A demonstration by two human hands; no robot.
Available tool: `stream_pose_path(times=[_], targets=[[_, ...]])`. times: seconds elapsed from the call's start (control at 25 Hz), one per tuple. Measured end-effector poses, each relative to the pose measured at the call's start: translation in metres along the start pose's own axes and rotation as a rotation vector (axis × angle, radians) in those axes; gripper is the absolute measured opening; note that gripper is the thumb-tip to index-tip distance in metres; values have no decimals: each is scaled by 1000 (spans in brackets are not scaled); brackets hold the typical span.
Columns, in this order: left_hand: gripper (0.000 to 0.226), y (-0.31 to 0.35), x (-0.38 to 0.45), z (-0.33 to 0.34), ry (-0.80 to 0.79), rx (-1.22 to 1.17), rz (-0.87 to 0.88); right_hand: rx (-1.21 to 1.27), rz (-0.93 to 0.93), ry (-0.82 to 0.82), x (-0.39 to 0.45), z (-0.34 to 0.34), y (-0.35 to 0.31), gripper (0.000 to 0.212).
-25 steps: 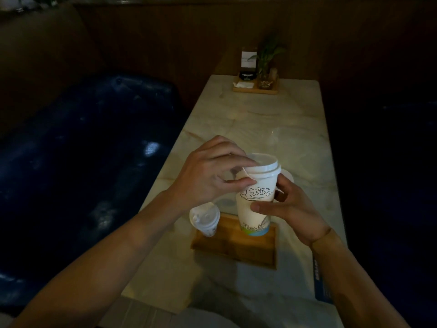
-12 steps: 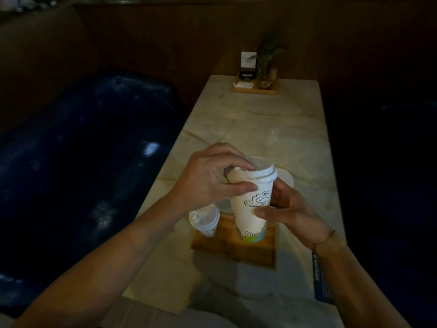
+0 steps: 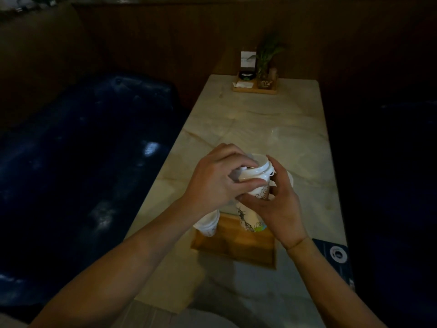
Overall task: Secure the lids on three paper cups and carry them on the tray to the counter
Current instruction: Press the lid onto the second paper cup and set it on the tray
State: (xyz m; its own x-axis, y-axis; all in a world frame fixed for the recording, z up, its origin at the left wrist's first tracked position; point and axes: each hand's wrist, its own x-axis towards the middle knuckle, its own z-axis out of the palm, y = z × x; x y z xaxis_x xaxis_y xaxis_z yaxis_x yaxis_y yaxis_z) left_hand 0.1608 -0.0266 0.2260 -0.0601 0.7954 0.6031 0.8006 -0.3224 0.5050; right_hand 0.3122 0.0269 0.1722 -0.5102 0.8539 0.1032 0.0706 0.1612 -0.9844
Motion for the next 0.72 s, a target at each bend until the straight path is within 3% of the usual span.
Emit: stream_pose_path(times=[0.16,0.4,0.72], targets=[[39,-3,2,-11,-56,-84,-27,113,12,-7,0,-8,1,90],[36,-7,0,-27,-208,-355,-202,130,19,-68,-9,-14,5,87],[19,-5,8,-35,-282,-383,-226,149,22,-89,-13,-15,4,80]])
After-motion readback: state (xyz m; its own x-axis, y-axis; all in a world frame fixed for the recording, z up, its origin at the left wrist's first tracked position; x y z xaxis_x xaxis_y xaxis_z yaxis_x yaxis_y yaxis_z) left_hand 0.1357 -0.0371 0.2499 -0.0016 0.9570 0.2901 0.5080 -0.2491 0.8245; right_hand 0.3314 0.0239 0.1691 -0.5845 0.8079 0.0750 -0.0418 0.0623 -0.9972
